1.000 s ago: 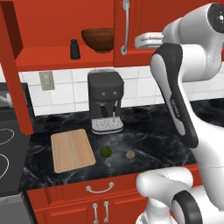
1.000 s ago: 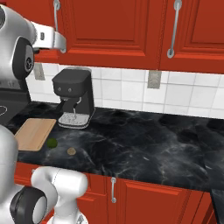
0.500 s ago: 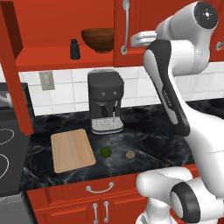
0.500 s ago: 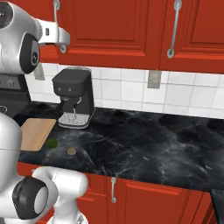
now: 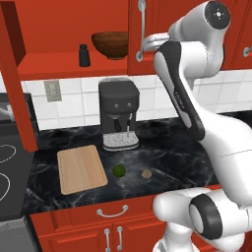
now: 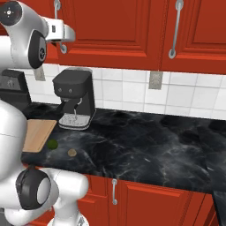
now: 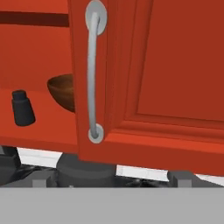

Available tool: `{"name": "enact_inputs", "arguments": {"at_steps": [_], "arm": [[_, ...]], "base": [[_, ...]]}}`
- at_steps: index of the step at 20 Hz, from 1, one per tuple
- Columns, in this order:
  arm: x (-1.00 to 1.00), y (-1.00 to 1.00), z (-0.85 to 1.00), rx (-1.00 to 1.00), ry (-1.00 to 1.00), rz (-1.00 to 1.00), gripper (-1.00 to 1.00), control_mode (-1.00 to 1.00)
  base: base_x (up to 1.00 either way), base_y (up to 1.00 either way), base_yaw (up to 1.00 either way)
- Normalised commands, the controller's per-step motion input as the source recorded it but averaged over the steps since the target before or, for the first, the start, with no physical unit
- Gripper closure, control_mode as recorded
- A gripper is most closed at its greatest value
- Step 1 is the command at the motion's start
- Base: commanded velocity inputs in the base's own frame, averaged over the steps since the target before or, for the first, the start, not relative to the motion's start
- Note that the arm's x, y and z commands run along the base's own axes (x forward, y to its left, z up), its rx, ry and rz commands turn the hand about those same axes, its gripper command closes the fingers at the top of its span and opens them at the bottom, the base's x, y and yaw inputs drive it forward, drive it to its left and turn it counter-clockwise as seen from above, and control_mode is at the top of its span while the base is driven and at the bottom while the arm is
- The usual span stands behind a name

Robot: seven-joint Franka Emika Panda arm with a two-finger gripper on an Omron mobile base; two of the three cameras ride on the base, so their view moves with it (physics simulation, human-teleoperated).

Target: Open the cabinet. Place the bowl and condiment on the counter. Then place the lime and garlic on the cutting board.

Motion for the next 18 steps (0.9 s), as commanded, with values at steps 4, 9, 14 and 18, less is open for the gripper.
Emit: {"name": "enact_inputs", "arguments": {"at_steps": [4, 9, 14, 18], "arm": [[0.41, 0.08, 0.0, -0.02, 0.02, 0.0, -1.0, -1.0], [0.4, 0.08, 0.0, -0.02, 0.01, 0.0, -1.0, -1.0], [0.37, 0.04, 0.0, -0.03, 0.0, 0.0, -1.0, -1.0], [0.34, 0.01, 0.0, -0.04, 0.0, 0.0, -1.0, -1.0]], "base": [[0.0, 0.0, 0.0], [0.0, 0.0, 0.0], [0.0, 0.0, 0.0], [0.0, 0.0, 0.0]]}}
